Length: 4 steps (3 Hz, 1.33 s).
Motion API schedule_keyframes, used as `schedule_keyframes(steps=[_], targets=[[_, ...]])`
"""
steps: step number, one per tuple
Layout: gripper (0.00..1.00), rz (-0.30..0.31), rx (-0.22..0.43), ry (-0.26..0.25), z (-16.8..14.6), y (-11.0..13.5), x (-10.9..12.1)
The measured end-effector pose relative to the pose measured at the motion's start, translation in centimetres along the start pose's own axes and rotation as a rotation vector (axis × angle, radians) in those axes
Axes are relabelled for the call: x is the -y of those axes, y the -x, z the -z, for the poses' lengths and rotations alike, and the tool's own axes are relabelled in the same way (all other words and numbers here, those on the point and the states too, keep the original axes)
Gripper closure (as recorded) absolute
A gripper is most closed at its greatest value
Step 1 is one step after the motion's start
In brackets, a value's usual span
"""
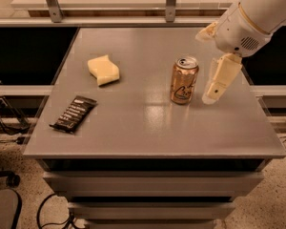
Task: Pick orange can
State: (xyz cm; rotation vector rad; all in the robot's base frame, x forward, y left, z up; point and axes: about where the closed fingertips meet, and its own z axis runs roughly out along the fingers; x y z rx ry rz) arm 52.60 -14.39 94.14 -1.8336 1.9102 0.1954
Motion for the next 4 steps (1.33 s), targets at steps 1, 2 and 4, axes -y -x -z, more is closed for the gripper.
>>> schedule_keyframes(steps=[1,2,4], targets=[[0.00,-0.004,0.036,0.016,-1.4,-0.2,1.2],[0.00,-0.030,0.068,0.042,-3.3,-1.0,2.3],[0.00,-0.039,0.147,0.121,-6.5,-0.6,3.0]])
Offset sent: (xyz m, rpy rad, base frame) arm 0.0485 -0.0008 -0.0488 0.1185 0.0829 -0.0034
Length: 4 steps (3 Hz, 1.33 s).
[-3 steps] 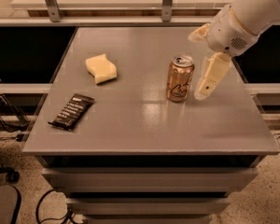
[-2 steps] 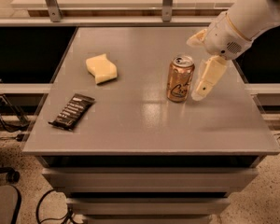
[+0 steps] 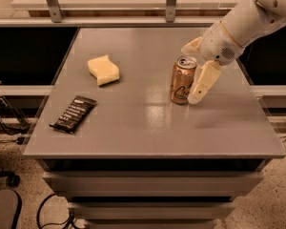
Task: Pick orange can
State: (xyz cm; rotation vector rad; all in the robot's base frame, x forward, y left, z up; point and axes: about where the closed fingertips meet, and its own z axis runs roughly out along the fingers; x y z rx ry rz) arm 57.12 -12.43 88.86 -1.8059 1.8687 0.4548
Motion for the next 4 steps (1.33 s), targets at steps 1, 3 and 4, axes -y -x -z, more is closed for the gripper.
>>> schedule_keyframes(steps=[1,3,4], targets=[[0.18,0.019,0.035,0.027,-0.70,0.62,0.01],[0.64,0.032,0.064,0.048,-1.05,0.94,-0.05],[0.87,0.041,0.073,0.042,-0.51,1.29,0.21]])
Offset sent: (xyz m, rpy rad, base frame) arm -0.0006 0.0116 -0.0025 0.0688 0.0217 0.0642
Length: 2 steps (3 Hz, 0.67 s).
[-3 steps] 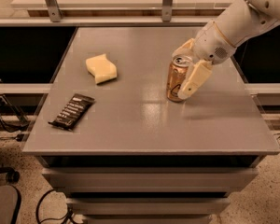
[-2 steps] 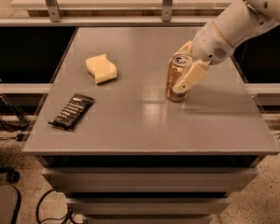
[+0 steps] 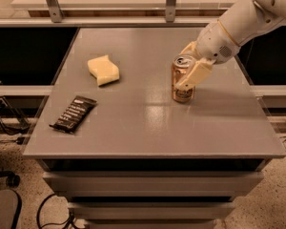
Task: Pick orange can
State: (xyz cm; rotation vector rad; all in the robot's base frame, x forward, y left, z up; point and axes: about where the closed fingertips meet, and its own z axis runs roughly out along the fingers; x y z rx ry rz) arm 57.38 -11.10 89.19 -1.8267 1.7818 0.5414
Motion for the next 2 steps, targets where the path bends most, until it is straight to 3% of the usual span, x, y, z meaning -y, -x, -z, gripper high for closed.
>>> schedule_keyframes(steps=[1,2], targets=[[1.00,0.020,0.012,-0.020,1.3,0.9,0.7],[1.00,0.044,0.029,-0.044,3.0,2.0,1.8]])
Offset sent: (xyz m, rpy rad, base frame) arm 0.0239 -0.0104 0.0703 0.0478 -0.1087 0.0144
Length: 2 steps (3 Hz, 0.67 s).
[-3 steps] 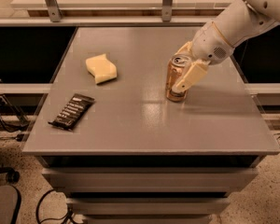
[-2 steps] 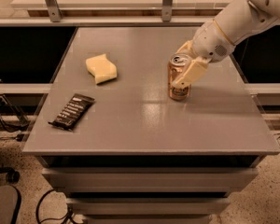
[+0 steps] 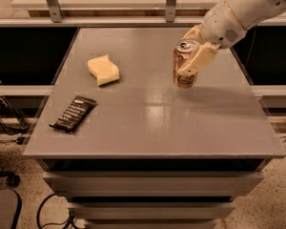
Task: Pick orange can
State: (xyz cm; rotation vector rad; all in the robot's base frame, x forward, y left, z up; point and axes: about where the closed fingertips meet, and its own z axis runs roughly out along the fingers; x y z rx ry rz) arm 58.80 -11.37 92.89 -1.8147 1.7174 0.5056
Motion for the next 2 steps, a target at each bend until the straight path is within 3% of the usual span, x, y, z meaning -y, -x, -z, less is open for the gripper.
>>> schedule_keyframes(steps=[1,2], targets=[[1.00,0.031,0.034,-0.021,1.77,1.46,1.72],[1.00,0.030,0.041,-0.021,1.80,1.45,1.84]])
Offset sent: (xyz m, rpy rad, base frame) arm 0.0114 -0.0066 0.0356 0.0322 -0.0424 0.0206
